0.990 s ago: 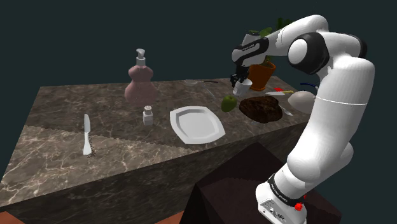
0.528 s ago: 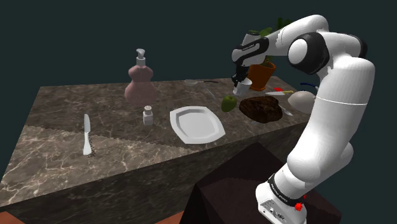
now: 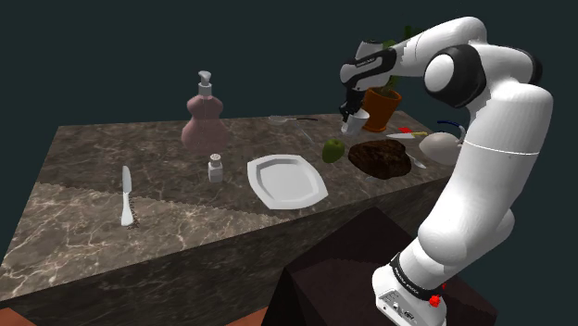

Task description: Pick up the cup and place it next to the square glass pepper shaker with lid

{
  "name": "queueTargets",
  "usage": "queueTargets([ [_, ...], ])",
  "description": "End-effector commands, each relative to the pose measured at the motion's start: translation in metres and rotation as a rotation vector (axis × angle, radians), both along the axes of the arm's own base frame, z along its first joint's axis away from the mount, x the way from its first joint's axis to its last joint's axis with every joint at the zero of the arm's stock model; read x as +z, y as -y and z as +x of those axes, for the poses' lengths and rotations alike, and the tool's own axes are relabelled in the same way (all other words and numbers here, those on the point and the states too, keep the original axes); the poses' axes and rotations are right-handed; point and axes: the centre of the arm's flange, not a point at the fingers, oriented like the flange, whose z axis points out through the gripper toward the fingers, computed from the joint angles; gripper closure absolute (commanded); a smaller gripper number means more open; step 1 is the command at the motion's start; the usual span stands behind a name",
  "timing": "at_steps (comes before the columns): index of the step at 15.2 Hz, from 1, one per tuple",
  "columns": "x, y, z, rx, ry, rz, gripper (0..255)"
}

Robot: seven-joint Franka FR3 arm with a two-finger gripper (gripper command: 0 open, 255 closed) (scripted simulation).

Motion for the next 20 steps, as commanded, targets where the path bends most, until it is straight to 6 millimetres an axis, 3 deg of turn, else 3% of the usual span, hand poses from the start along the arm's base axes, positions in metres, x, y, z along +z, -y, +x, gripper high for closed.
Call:
queueTargets([
  [1,0.010,0.000,0.001,0.000,0.000,0.000,255],
  [20,0.111,0.000,0.001,0.000,0.000,0.000,255],
])
